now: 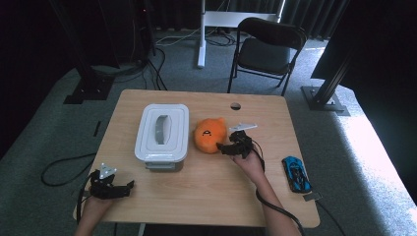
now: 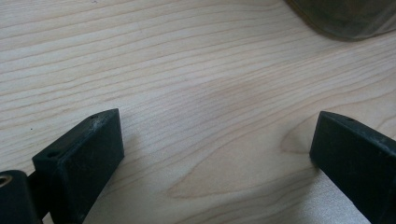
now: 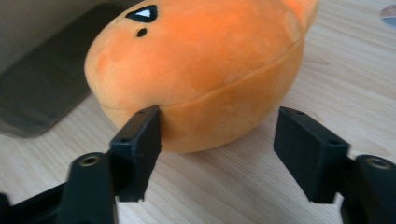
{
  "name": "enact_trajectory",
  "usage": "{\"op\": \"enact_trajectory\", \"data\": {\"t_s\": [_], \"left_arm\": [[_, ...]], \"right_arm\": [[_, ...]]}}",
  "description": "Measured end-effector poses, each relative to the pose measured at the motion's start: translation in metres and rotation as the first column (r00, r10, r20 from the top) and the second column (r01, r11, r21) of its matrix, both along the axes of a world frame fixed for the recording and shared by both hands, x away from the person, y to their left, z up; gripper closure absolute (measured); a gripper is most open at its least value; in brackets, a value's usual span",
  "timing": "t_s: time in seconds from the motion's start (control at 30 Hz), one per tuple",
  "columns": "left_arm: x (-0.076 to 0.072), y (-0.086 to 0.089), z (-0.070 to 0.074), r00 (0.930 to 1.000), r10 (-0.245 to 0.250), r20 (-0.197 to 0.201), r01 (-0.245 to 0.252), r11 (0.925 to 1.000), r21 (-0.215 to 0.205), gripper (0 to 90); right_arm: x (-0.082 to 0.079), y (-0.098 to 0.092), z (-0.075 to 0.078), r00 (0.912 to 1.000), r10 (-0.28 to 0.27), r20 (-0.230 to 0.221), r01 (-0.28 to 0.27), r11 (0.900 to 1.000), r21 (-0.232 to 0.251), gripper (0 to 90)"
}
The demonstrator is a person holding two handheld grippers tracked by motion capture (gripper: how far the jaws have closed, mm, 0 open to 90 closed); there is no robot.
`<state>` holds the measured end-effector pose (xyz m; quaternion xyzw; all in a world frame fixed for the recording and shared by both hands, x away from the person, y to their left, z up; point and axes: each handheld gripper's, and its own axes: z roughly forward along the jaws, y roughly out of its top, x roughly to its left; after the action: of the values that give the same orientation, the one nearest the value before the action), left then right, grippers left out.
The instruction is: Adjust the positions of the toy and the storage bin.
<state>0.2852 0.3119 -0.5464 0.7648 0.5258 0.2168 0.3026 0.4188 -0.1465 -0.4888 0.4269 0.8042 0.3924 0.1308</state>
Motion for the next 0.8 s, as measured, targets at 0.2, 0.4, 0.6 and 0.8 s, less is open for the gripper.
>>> {"op": "enact_trajectory", "data": {"t_s": [0.2,0.4,0.6,0.8], "left_arm": [[0.0,0.0,0.0,1.0,0.0,0.0,0.0,1.0,0.0,3.2],[0.0,0.0,0.0,1.0,0.0,0.0,0.0,1.0,0.0,3.2],[0.0,0.0,0.0,1.0,0.0,0.0,0.0,1.0,0.0,3.2],[0.0,0.0,0.0,1.0,0.0,0.0,0.0,1.0,0.0,3.2]], "right_arm": [[-0.007,0.004,-0.001,0.9949,0.083,0.057,-0.083,0.997,-0.012,68.4],[-0.013,0.009,-0.001,0.9936,0.091,0.067,-0.087,0.994,-0.064,88.7],[-0.022,0.012,0.004,0.9925,0.103,0.066,-0.099,0.993,-0.058,89.4],[-0.038,0.019,0.006,0.9898,0.133,0.052,-0.132,0.991,-0.031,89.4]]}}
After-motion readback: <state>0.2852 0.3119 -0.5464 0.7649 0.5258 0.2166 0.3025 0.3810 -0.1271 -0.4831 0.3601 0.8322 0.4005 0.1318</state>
